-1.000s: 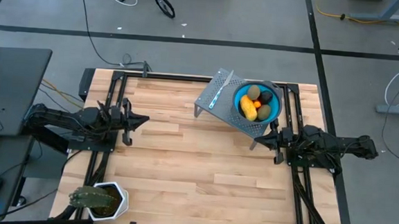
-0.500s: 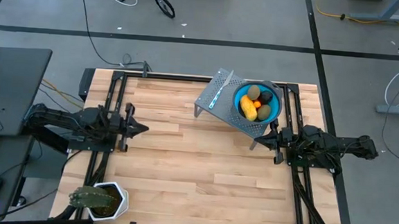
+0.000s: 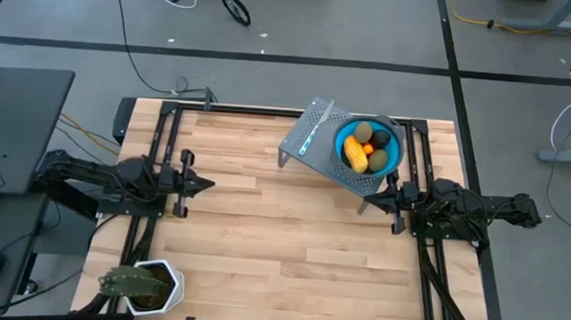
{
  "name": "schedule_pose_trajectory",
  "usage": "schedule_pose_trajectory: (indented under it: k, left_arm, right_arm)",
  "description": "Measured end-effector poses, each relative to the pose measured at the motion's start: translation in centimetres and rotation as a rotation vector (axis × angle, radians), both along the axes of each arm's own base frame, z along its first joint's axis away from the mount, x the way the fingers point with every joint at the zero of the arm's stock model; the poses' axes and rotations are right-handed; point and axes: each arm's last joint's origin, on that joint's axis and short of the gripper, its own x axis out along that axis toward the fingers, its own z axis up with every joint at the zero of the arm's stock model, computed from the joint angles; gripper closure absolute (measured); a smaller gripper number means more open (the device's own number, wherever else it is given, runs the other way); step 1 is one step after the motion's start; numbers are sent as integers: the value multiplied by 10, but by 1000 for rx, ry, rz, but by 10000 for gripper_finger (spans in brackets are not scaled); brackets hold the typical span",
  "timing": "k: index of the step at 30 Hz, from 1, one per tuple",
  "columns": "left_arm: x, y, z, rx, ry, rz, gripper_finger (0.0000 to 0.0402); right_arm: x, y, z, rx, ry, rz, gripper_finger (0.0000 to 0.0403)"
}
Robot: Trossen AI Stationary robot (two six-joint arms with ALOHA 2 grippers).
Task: Pick & Place Fruit
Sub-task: Return to Home Position
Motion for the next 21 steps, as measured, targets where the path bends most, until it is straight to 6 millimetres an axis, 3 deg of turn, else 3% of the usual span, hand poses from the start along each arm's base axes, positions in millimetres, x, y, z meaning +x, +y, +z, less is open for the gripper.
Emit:
schedule_pose_trajectory:
  k: [11, 21]
  left_arm:
    - [1, 12, -5, -33, 28, 23, 395]
    - [0, 20, -5, -123, 18, 182, 381]
  right_arm:
    - [0, 0, 0, 0, 0, -4, 402]
    - [0, 0, 0, 0, 0, -7, 402]
